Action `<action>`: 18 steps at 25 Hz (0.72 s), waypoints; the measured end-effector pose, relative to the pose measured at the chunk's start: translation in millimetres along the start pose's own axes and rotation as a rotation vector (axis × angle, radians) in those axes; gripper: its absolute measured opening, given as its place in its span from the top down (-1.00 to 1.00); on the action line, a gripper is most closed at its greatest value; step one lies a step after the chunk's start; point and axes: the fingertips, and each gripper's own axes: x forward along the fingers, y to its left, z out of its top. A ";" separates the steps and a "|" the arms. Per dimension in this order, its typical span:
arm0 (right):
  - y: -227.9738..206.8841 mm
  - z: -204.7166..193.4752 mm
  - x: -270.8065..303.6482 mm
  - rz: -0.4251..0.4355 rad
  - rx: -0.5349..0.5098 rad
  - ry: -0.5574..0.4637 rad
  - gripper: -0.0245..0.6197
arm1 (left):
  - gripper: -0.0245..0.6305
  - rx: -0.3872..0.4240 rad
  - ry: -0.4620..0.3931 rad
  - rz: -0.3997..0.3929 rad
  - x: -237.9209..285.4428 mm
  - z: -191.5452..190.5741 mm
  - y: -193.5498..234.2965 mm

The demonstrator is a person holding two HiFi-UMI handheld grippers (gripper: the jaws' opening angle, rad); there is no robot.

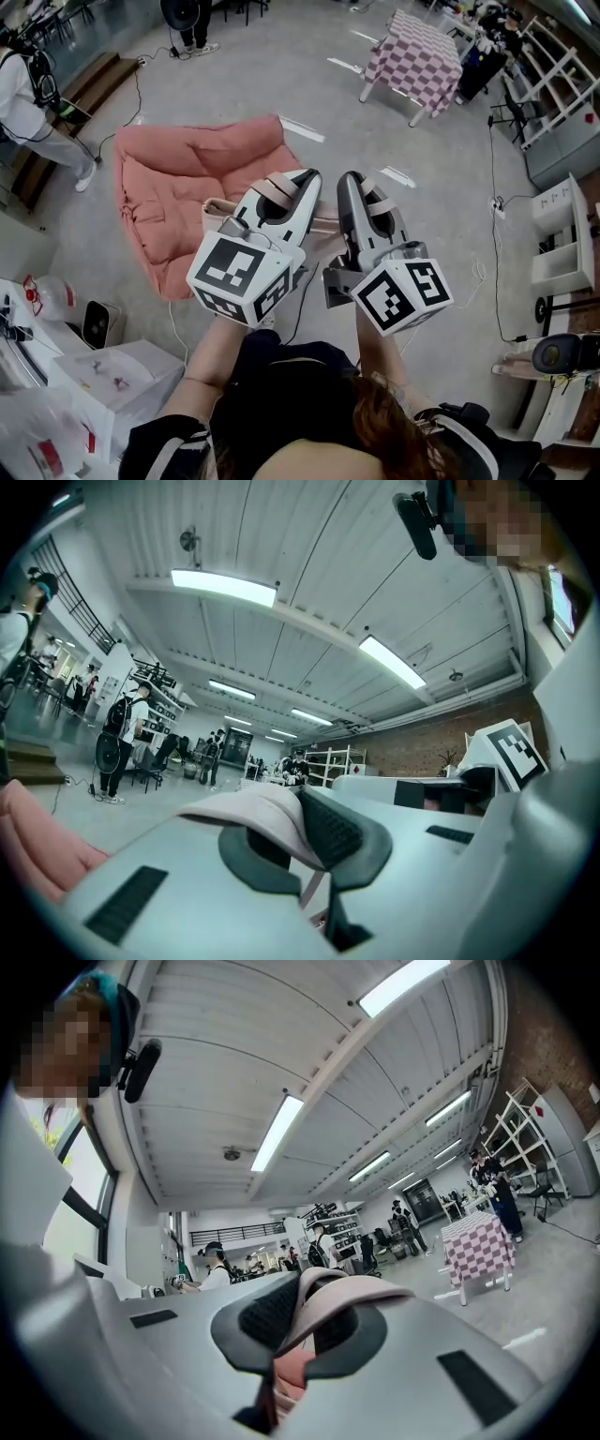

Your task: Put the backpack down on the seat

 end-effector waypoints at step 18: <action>15.6 -18.4 62.0 0.014 0.039 -0.027 0.80 | 0.87 0.015 -0.019 -0.034 -0.6 4.8 65.3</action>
